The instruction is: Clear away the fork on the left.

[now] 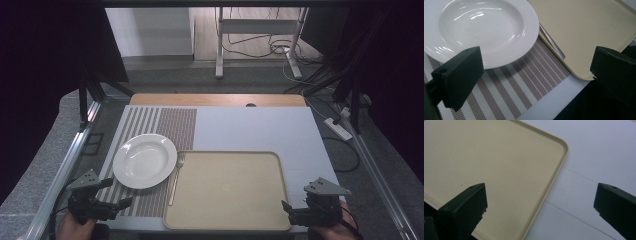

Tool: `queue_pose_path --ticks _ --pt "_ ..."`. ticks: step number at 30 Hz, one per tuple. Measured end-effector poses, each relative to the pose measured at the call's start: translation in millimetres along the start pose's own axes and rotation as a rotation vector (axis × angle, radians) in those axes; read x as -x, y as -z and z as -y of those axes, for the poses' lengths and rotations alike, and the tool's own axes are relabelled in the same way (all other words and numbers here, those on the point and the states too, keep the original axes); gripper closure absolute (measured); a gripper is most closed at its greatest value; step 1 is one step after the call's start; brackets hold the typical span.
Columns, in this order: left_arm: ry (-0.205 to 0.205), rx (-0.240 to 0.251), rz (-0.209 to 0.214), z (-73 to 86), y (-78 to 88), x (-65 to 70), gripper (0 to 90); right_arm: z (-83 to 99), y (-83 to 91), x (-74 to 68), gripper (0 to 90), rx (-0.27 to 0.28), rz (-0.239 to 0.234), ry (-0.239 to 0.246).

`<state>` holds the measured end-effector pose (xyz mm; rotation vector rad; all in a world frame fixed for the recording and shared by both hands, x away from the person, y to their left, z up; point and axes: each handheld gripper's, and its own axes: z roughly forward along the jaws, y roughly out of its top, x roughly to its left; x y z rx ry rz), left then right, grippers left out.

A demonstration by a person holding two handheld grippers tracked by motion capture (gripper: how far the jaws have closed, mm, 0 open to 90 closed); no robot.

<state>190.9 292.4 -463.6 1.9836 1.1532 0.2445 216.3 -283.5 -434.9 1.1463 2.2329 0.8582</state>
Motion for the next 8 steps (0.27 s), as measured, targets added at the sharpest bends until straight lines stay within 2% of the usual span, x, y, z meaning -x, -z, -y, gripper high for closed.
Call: queue_pose_path --ticks 8 --pt "0.012 0.006 0.024 -0.3 0.1 -2.3 0.0 0.3 -0.2 0.1 0.0 0.000 0.001 0.001"
